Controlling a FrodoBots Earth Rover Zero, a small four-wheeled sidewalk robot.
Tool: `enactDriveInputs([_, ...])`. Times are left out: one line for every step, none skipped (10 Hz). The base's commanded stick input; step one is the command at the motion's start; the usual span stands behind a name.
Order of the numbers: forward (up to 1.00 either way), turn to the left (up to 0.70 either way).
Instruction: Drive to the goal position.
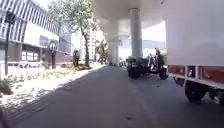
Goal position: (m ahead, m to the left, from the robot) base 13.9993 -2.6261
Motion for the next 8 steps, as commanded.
enactDriveInputs([0.70, 0.09])
enactDriveInputs([0.70, 0.00])
enactDriveInputs([0.70, 0.00])
enactDriveInputs([0.70, 0.00])
enactDriveInputs([0.70, 0.00])
enactDriveInputs([0.70, 0.00])
enactDriveInputs([0.70, 0.00])
enactDriveInputs([0.70, 0.00])
